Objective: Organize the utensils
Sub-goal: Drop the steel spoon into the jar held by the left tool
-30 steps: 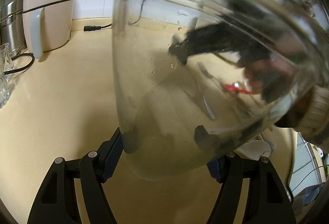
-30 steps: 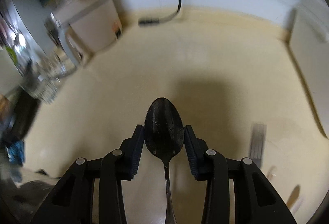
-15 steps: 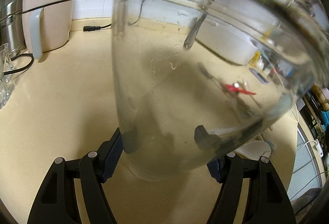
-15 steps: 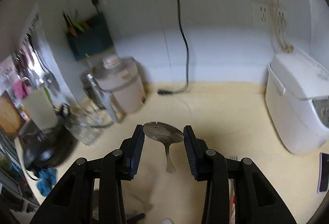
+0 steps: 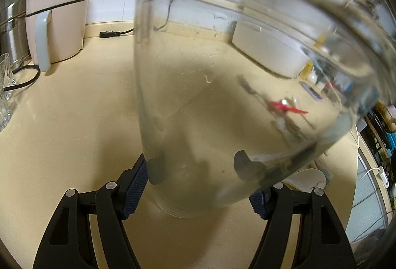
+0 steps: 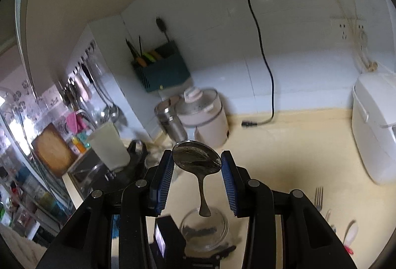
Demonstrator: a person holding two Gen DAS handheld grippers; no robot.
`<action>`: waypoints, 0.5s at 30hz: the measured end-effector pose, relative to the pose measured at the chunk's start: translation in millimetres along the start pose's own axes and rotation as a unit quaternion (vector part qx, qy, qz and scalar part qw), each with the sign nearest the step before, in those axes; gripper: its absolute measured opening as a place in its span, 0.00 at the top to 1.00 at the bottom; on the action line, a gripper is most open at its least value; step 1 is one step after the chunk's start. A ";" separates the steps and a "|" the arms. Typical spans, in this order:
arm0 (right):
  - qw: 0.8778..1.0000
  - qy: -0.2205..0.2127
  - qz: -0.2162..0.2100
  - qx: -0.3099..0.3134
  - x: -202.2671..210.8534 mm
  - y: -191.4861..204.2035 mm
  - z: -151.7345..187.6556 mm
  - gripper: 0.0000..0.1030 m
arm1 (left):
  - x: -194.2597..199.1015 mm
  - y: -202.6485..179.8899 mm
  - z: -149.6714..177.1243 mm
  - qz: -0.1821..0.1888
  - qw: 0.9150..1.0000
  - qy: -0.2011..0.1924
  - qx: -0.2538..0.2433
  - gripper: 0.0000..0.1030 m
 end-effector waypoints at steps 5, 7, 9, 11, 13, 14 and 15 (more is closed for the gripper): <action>0.997 0.073 0.023 -0.009 -41.6 -11.7 47.3 0.62 | -0.1 0.2 0.0 0.000 1.000 0.000 0.000 0.28; 0.995 0.096 0.028 -0.014 -53.5 -15.6 62.0 0.62 | -0.2 0.9 -0.2 0.000 1.000 0.000 0.000 0.28; 0.993 0.114 0.040 -0.006 -63.3 -16.7 74.2 0.62 | -0.3 1.0 -0.2 0.000 1.000 0.000 0.000 0.28; 0.991 0.130 0.045 -0.002 -70.7 -16.6 81.7 0.61 | -0.3 0.5 -0.1 0.000 1.000 0.000 0.000 0.28; 0.989 0.135 0.050 0.008 -74.3 -14.6 86.2 0.60 | -0.2 0.6 -0.1 0.000 1.000 0.000 0.000 0.28; 0.989 0.137 0.049 0.012 -74.5 -12.8 86.8 0.60 | -0.2 0.4 -0.2 0.000 1.000 0.000 0.000 0.28; 0.989 0.139 0.048 0.015 -74.8 -10.5 86.7 0.58 | 0.2 -0.3 -0.5 -0.001 1.000 -0.001 0.000 0.28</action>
Point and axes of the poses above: each gripper's, at about its wrist camera, not at the fingertips, and x roughly against the way its jaws point, y to its left, z to its underside, the point moved 3 cm from there along -x, roughly the way its jaws point, and after that the axes turned 9 degrees about -z, right-handed, at the moved point
